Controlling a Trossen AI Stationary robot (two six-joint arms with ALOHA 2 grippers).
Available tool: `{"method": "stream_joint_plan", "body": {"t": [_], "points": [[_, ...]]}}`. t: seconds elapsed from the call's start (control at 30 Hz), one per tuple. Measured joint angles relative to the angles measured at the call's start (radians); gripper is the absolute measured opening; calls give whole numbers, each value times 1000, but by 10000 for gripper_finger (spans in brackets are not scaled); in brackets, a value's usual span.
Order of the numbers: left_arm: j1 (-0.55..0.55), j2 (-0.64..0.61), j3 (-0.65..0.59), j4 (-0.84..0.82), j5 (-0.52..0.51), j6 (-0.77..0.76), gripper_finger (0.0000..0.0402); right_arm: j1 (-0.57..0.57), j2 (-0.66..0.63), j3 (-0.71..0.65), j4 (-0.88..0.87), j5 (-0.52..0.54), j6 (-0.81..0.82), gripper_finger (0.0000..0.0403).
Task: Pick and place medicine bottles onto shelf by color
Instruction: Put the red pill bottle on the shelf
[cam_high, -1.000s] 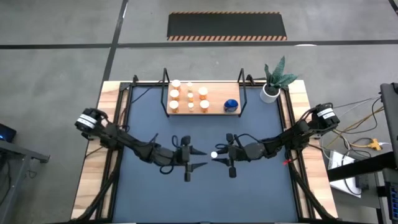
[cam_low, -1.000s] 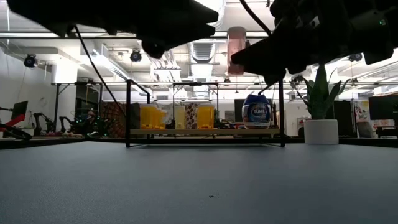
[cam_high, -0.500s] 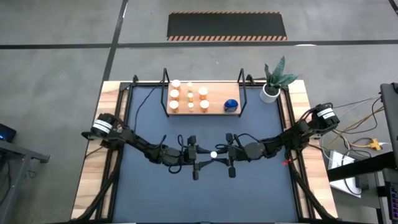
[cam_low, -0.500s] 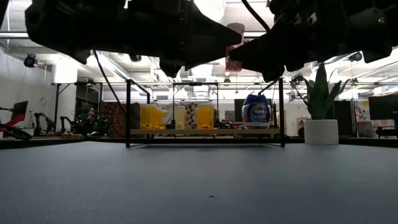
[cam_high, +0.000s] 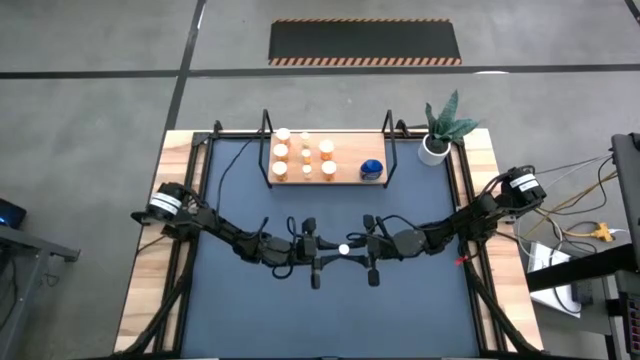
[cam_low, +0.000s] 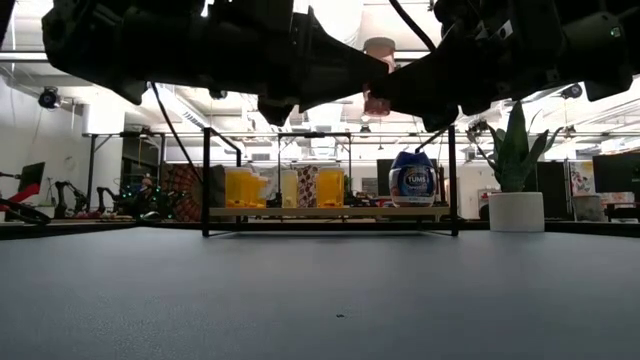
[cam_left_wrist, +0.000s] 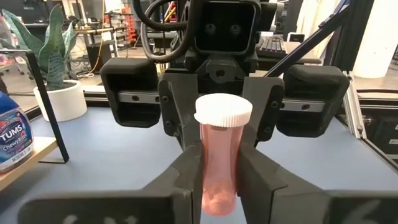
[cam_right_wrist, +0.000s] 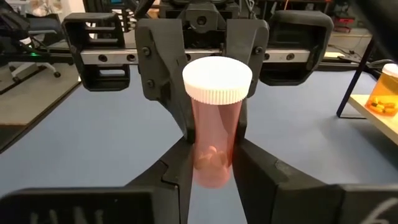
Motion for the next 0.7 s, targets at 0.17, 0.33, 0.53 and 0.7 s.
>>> {"method": "stream_joint_plan", "body": {"t": [0.17, 0.33, 0.53, 0.7], "points": [[0, 0, -4, 1, 0, -1, 62, 0, -1, 0, -2, 6, 5, 114], [-4, -7, -25, -32, 1, 15, 63, 0, -59, 0, -128, 11, 33, 162], [-4, -12, -23, -133, 2, -5, 63, 0, -182, 23, -356, 11, 58, 218], [1, -13, -23, -132, 2, -4, 63, 0, -216, 68, -423, 10, 39, 241]]}}
